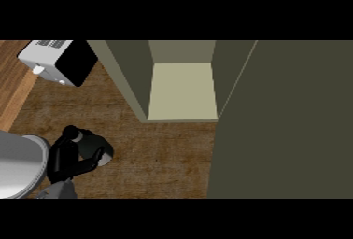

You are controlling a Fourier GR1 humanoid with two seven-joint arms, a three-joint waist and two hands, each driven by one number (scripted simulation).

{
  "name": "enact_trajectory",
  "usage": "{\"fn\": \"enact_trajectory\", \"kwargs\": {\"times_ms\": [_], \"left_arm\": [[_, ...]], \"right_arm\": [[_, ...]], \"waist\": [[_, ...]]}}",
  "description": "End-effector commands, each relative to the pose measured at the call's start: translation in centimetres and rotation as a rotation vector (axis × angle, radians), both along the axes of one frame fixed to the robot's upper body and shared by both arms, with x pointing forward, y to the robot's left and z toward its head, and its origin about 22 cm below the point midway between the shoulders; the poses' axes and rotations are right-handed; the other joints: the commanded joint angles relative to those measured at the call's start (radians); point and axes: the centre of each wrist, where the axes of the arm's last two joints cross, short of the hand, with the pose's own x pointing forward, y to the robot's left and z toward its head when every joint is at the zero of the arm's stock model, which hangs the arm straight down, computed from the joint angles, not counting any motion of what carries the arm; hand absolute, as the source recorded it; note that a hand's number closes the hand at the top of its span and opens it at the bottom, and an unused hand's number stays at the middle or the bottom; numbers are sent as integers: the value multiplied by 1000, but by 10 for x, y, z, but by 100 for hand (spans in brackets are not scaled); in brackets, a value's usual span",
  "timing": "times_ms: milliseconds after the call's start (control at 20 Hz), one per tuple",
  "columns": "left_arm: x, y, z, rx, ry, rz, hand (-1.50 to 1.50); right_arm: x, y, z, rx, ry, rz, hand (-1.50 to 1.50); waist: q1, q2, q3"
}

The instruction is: Pick up the wine, place it into the cabinet and close the cabinet

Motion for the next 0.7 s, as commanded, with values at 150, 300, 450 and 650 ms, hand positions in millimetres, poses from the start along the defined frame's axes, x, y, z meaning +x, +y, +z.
{"fn": "enact_trajectory", "kwargs": {"times_ms": [150,300,450,650], "left_arm": [[-15,10,9,102,53,-180,150],[-4,-2,7,82,34,-170,150],[-19,4,15,147,-47,-134,150],[-24,-4,44,161,-116,-110,150]], "right_arm": [[-13,-16,4,34,-34,6,-150],[-5,-13,3,35,-29,39,-150],[-6,-6,12,30,-45,31,-150],[-16,-8,22,22,-29,26,-150]], "waist": [[6,3,-4],[4,5,-5],[9,4,-5],[12,2,-5]]}}
